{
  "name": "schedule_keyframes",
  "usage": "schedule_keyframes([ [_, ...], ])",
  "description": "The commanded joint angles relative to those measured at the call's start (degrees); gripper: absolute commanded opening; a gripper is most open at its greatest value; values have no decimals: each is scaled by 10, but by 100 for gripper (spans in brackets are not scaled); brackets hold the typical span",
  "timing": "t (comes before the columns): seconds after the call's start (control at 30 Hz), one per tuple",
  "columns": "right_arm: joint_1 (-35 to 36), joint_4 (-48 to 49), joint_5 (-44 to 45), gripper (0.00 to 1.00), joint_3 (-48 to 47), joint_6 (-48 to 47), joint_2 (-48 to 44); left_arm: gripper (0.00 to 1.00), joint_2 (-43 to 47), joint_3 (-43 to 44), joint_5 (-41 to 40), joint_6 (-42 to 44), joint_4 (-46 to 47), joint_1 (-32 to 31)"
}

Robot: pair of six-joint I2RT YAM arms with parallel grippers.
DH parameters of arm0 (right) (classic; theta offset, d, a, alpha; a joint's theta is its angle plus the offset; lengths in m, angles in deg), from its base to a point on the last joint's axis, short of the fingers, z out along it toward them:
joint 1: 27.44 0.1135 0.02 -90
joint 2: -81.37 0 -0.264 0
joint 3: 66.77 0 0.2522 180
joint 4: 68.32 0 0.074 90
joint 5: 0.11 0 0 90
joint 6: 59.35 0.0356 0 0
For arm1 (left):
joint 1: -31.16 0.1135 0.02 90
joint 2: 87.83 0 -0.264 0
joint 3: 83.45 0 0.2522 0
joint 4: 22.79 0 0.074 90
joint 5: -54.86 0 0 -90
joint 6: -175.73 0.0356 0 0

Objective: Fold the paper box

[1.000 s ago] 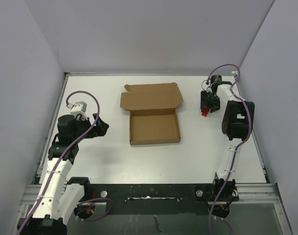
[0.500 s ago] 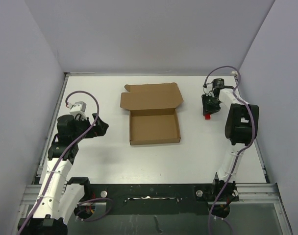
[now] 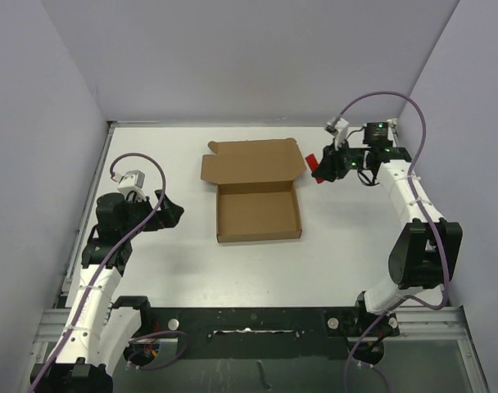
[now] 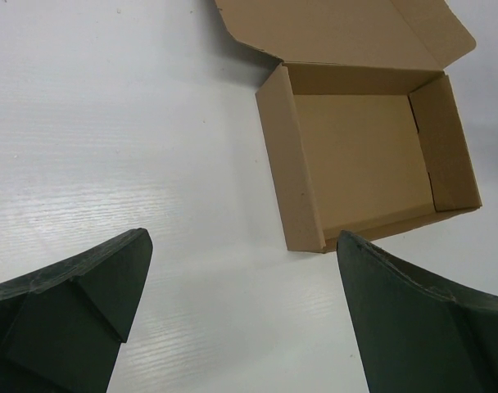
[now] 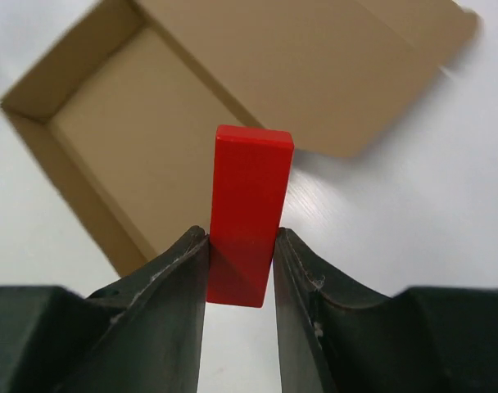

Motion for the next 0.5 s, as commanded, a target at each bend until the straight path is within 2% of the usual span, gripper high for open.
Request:
schedule_keyframes([
  [0.0,98,6,-117,13,7,-108,-7,98,11,-3,22,-18,41,1],
  [0.1,178,-30,-62,14,-18,-156,29,98,16,-4,18,-19,36,-1],
  [0.2,240,-49,30,14,-46,-164,75,98,20,-7,8,-19,33,-4],
  [0.27,266,-58,91,14,-66,-157,109,98,20,-8,4,-17,32,-6],
  [0.47,303,-63,179,14,-97,-150,185,98,0,-6,-2,-13,28,-10],
])
